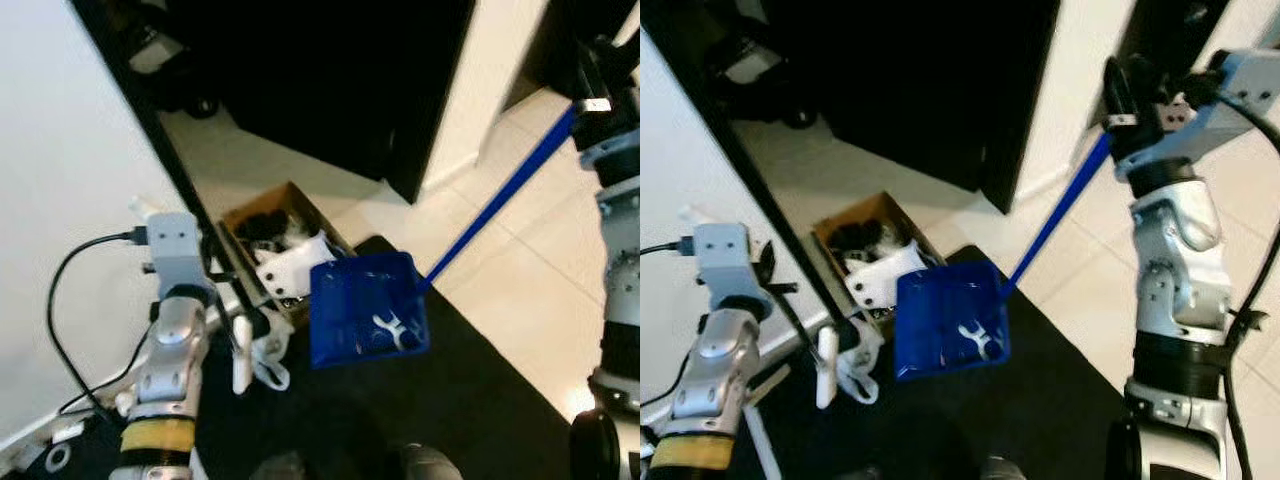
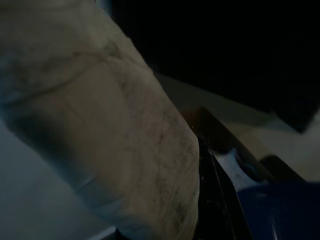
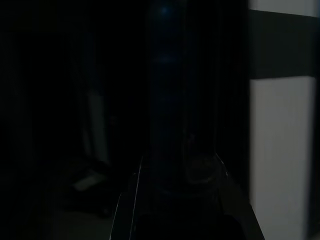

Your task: Sweep floor

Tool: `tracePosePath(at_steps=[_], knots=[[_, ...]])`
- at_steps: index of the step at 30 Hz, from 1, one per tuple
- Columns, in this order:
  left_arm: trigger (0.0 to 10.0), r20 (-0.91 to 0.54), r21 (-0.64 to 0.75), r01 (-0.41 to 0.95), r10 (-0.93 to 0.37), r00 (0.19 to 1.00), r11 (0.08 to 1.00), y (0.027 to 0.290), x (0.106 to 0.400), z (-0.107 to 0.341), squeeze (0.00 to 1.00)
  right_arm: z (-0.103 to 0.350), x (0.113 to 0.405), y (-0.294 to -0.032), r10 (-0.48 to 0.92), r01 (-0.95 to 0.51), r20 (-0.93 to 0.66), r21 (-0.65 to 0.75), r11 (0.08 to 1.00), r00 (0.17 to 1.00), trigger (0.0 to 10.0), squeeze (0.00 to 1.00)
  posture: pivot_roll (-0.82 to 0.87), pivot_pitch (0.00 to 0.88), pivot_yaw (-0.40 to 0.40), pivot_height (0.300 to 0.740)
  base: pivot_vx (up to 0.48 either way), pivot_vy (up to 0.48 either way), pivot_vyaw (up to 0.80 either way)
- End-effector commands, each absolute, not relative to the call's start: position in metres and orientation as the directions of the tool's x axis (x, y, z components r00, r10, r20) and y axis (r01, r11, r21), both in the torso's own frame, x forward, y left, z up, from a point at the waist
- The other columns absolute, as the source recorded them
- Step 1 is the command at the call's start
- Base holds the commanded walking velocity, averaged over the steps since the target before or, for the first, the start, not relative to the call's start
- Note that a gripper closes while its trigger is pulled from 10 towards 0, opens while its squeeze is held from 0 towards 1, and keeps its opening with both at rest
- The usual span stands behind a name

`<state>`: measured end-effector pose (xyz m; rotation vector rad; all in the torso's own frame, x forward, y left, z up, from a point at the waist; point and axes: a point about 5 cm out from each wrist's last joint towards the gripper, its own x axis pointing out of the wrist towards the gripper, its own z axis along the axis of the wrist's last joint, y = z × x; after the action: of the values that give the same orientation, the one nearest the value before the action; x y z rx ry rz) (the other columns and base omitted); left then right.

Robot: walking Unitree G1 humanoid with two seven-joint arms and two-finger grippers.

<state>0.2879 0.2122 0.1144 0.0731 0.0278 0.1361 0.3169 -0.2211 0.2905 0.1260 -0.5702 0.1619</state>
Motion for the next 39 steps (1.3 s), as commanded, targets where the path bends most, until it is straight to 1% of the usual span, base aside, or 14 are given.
tracePosePath(at_steps=[1,24,34,36,37,39], knots=[[10.0,-0.001,0.106,-0.154,0.155,0.988,0.982,0.217,0.287,0.117,0.00,0.300,0.312,-0.220,0.118,-0.200,0.593,0.074,0.977,0.796,10.0,0.00,-0.01,0.070,0.019,0.740,0.375,0.000,0.00],[10.0,0.004,0.108,-0.146,0.146,0.989,0.983,0.216,0.289,0.118,0.00,0.298,0.312,-0.220,0.108,-0.191,0.593,0.079,0.978,0.798,10.0,0.00,-0.01,0.068,0.025,0.740,0.369,0.000,0.00],[10.0,-0.013,0.086,-0.143,0.145,0.989,0.986,0.215,0.288,0.116,0.00,0.302,0.319,-0.221,0.090,-0.178,0.622,0.082,0.981,0.778,10.0,0.00,-0.01,0.067,0.032,0.740,0.000,0.000,0.00],[10.0,-0.017,0.088,-0.141,0.143,0.990,0.986,0.214,0.288,0.115,0.00,0.299,0.327,-0.218,0.089,-0.182,0.618,0.090,0.979,0.781,10.0,0.00,0.00,0.068,0.035,0.740,0.000,0.000,0.00],[10.0,-0.019,0.091,-0.139,0.142,0.990,0.986,0.214,0.287,0.115,0.00,0.299,0.336,-0.214,0.089,-0.184,0.619,0.092,0.979,0.780,10.0,0.00,0.01,0.076,0.034,0.740,0.000,0.000,0.00],[10.0,-0.019,0.092,-0.139,0.141,0.990,0.986,0.214,0.286,0.114,0.00,0.300,0.340,-0.212,0.088,-0.181,0.620,0.090,0.979,0.779,10.0,0.00,0.01,0.078,0.034,0.740,0.000,0.000,0.00]])
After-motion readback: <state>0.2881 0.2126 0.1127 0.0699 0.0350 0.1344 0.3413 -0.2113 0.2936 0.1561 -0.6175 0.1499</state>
